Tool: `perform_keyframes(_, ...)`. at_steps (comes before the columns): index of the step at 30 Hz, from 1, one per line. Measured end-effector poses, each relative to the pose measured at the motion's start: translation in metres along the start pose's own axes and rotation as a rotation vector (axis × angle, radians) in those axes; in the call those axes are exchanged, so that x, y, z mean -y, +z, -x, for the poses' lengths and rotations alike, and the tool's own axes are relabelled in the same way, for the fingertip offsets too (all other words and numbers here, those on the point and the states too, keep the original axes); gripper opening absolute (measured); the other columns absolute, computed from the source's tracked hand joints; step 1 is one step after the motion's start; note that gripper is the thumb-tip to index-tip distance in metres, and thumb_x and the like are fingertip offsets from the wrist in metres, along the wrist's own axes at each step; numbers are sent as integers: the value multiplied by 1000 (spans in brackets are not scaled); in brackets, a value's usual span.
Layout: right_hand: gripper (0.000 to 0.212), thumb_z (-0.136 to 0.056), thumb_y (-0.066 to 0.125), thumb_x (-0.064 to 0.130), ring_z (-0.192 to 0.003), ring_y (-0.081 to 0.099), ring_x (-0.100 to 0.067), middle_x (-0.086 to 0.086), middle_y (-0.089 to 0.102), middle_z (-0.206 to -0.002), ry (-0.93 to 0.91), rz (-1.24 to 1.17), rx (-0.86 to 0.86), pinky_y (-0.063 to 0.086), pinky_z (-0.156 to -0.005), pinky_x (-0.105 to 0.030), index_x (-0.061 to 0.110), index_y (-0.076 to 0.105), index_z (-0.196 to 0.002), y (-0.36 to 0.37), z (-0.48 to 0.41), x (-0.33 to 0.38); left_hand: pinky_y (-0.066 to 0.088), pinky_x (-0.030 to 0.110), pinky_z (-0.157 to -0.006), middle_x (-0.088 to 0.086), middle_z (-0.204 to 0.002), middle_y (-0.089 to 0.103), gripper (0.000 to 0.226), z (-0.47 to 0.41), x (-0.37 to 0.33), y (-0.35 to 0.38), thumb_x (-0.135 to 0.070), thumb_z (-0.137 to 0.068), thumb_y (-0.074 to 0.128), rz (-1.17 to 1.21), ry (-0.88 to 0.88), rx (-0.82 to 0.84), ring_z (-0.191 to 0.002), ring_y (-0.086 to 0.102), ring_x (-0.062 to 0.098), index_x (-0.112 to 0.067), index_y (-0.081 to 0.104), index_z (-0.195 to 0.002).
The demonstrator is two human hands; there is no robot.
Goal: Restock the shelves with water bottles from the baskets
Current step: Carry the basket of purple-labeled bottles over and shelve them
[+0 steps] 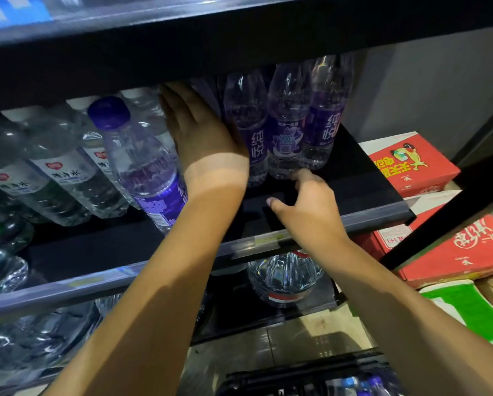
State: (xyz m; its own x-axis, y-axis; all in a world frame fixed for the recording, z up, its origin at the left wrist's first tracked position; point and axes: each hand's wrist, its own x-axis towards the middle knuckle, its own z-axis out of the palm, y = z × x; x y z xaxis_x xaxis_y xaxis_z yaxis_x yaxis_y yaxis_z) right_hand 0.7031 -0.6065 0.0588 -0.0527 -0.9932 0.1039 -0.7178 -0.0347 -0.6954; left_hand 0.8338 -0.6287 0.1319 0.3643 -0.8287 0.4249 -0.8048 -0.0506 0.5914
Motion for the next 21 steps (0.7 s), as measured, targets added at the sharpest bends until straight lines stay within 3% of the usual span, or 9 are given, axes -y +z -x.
perform_keyframes(2, 56, -86, 68, 35, -123, 38, -21, -7, 50, -127, -56, 59, -19, 33, -93, -25, 12, 46, -132, -8, 11, -8, 8, 36, -121, 30, -156, 4, 81, 18, 5, 4, -16, -89, 53, -40, 18, 5, -147, 6, 37, 10, 4, -148)
perform_keyframes(5, 57, -88, 66, 36, -123, 35, -24, -8, 48, -128, -155, 162, -102, 31, -101, -30, 10, 45, -133, -21, 36, -23, 31, 56, -109, 38, -134, 42, 54, 59, 11, 2, -17, -88, 51, -12, 35, -17, -127, 37, 50, 12, 42, -132)
perform_keyframes(6, 56, -87, 66, 35, -123, 36, -25, -9, 48, -128, -172, 170, -130, 31, -101, -31, 8, 46, -132, -24, 46, -30, 31, 57, -109, 36, -132, 44, 49, 78, 14, 1, -19, -92, 50, -9, 63, -16, -126, 38, 50, 11, 43, -131)
perform_keyframes(9, 54, -84, 70, 30, -119, 39, -30, -13, 50, -124, -142, 145, -162, 28, -99, -28, 4, 50, -127, -25, 85, -52, 13, 46, -120, 24, -157, 16, 62, 143, 27, -5, -24, -99, 44, -12, 225, 56, -147, 10, 39, 3, 20, -149)
perform_keyframes(12, 52, -81, 70, 25, -114, 44, -34, -17, 52, -119, -123, 163, -153, 30, -99, -30, 1, 52, -123, -18, 137, -81, 15, 46, -120, 23, -158, 15, 61, 214, 46, -5, -23, -97, 47, -7, 261, 189, -148, 8, 37, 2, 25, -148)
perform_keyframes(15, 50, -82, 68, 27, -110, 47, -38, -18, 54, -115, -17, 214, -5, 33, -96, -35, 0, 54, -122, -9, 200, -116, 22, 53, -116, 28, -154, 21, 60, 289, 68, -2, -20, -95, 50, -58, 238, 359, -145, 15, 42, 6, 30, -145)
perform_keyframes(19, 59, -80, 44, 42, -101, 52, -42, -24, 56, -109, 137, 385, 256, 33, -91, -40, -4, 57, -115, 4, 291, -171, 24, 51, -114, 32, -150, 26, 61, 382, 106, -3, -30, -95, 38, -164, 191, 601, -142, 23, 45, 10, 31, -142)
perform_keyframes(21, 66, -78, 42, 46, -99, 52, -40, -25, 58, -108, 214, 439, 350, 33, -88, -40, -5, 58, -115, 8, 332, -200, 32, 54, -111, 30, -150, 28, 64, 423, 124, -4, -32, -93, 37, -213, 106, 702, -139, 28, 46, 9, 34, -142)
